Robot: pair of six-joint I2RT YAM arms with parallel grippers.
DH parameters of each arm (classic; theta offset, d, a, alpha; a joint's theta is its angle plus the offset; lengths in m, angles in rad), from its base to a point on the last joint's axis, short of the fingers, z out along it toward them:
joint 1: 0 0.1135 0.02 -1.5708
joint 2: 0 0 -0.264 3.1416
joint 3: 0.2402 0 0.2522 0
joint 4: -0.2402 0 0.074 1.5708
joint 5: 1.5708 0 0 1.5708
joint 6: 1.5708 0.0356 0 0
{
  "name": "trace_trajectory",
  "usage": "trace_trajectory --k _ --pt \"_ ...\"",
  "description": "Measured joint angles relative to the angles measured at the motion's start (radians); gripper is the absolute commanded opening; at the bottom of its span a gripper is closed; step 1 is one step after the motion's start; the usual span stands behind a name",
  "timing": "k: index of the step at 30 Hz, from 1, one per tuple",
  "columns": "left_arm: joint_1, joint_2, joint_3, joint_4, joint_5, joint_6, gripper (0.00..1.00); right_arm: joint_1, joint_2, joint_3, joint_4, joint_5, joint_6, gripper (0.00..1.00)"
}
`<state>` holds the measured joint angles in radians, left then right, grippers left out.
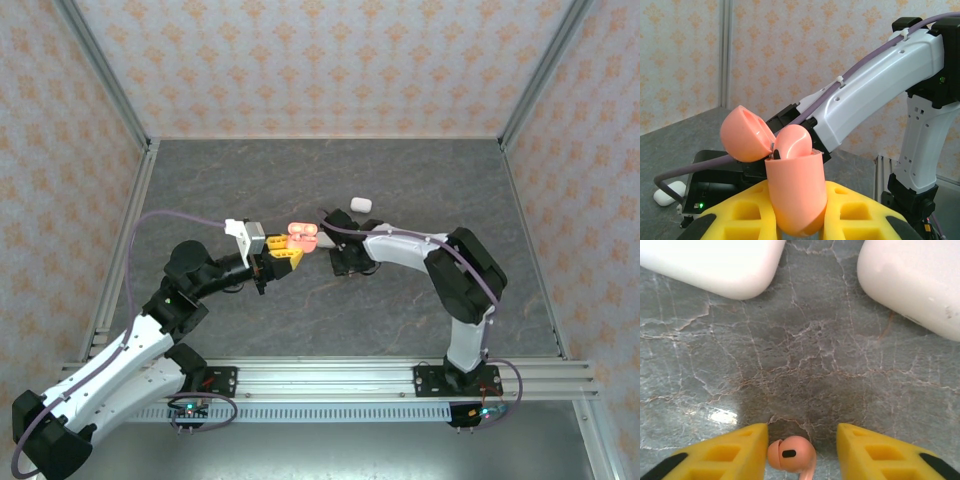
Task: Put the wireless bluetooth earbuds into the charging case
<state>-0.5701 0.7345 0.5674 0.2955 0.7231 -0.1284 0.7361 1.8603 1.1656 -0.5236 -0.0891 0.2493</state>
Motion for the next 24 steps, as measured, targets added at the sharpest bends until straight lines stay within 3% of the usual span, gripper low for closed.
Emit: trace_trajectory --k 7,14,19,24 --pt "0.000 0.000 0.000 0.000 -0.003 0.000 0.00 -0.003 0.006 0.010 0.000 -0.012 -0.002 0.25" --pt "0.000 0.000 0.000 0.000 -0.005 0.006 0.00 -0.006 -0.016 0.003 -0.001 -0.014 -0.003 0.25" --pt "0.000 0.000 0.000 0.000 -0.007 0.006 0.00 -0.006 -0.152 -0.021 -0.003 0.005 -0.003 0.25" --pt "0.000 0.002 0.000 0.005 -0.007 0.003 0.00 -0.006 -0.383 -0.053 0.037 0.028 -0.005 0.25"
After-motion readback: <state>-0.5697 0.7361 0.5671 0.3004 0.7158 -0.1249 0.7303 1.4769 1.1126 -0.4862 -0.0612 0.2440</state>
